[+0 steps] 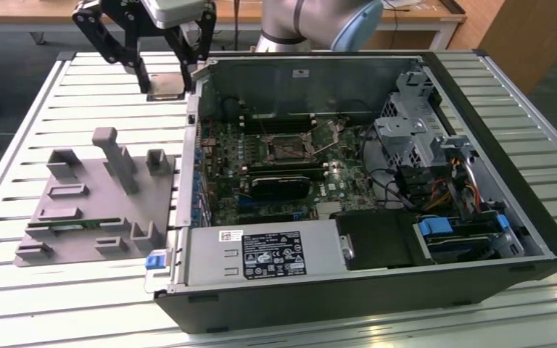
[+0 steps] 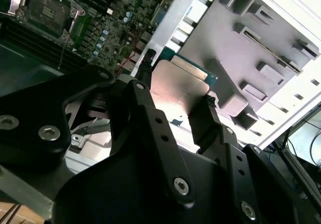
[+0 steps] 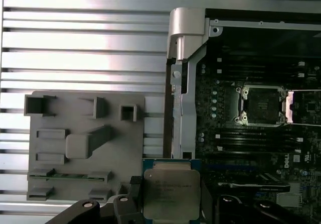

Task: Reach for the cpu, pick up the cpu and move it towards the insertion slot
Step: 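Pick up the cpu and move it towards the insertion slot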

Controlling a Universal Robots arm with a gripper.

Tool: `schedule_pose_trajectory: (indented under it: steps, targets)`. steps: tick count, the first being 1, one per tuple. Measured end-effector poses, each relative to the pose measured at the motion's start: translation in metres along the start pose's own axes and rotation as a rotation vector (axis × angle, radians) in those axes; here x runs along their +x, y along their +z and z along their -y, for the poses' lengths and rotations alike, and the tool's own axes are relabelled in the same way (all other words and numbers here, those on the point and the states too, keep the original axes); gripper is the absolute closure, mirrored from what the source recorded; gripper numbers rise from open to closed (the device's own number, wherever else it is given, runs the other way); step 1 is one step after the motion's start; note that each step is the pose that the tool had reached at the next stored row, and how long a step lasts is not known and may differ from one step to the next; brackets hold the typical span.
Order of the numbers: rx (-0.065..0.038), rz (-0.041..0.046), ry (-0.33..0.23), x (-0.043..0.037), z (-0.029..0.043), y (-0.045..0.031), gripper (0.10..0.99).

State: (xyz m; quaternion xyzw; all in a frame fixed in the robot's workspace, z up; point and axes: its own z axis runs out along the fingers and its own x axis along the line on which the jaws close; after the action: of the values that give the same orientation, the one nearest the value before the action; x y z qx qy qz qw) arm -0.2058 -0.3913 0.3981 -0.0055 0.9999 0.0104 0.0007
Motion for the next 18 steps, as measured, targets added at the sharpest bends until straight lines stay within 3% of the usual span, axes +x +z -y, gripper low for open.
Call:
schedule_pose_trajectory:
  steps: [18]
  targets:
    - [0.0,0.0,0.0,-0.0232,0.0,0.0,0.545]
